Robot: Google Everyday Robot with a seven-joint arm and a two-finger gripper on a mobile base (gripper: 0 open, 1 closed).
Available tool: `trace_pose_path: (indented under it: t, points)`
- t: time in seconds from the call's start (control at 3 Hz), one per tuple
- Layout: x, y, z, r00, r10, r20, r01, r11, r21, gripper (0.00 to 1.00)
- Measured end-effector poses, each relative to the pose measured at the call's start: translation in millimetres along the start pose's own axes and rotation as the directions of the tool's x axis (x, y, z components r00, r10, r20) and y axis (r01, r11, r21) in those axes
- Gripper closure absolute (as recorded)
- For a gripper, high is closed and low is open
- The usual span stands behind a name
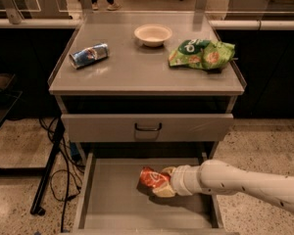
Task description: Pick coke can from middle drawer and place on counter
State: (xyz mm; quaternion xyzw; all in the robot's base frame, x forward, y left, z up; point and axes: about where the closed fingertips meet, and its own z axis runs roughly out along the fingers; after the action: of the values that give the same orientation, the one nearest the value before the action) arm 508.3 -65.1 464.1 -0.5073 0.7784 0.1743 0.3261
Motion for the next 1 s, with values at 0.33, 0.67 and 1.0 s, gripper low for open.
trace_pose_path:
  t: [0.33,0.67,1.0]
  points:
    - [-22.9,-9.3,-40.9,0.999,-0.037,-0.023,0.037,0.9989,0.027,1.0]
    - [-36.9,-16.9,-55.2,0.997,-0.066,-0.026,0.067,0.9963,0.053,1.0]
    - [-37.0,-17.0,-55.3,0.997,-0.066,-0.026,0.067,0.9963,0.053,1.0]
